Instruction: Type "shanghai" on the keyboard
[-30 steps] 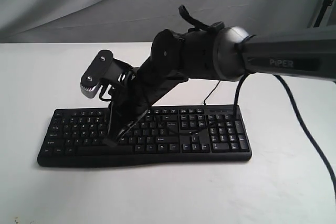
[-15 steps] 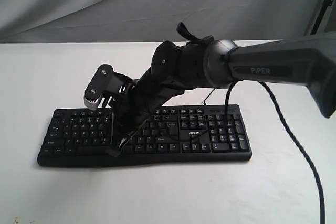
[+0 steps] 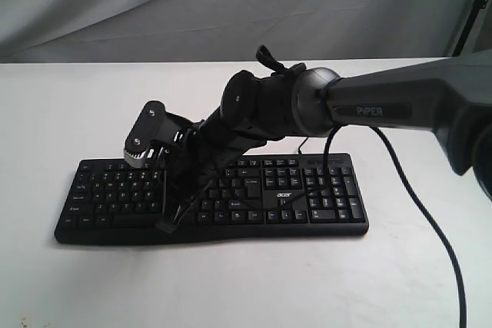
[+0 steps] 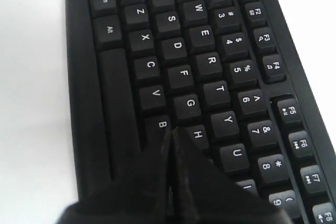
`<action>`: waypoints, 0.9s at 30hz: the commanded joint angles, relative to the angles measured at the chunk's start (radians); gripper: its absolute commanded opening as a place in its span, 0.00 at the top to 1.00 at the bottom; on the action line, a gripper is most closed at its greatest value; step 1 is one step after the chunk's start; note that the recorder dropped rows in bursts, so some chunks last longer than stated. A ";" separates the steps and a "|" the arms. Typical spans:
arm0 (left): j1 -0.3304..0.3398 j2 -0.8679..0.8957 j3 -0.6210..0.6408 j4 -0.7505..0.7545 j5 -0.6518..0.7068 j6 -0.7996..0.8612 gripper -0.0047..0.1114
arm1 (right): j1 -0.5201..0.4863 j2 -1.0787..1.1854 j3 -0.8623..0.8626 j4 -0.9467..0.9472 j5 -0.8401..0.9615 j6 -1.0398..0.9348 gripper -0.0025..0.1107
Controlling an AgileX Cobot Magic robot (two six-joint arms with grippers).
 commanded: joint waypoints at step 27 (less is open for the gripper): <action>-0.004 -0.003 0.004 0.001 -0.005 -0.003 0.96 | -0.028 0.057 -0.101 -0.015 0.115 0.018 0.98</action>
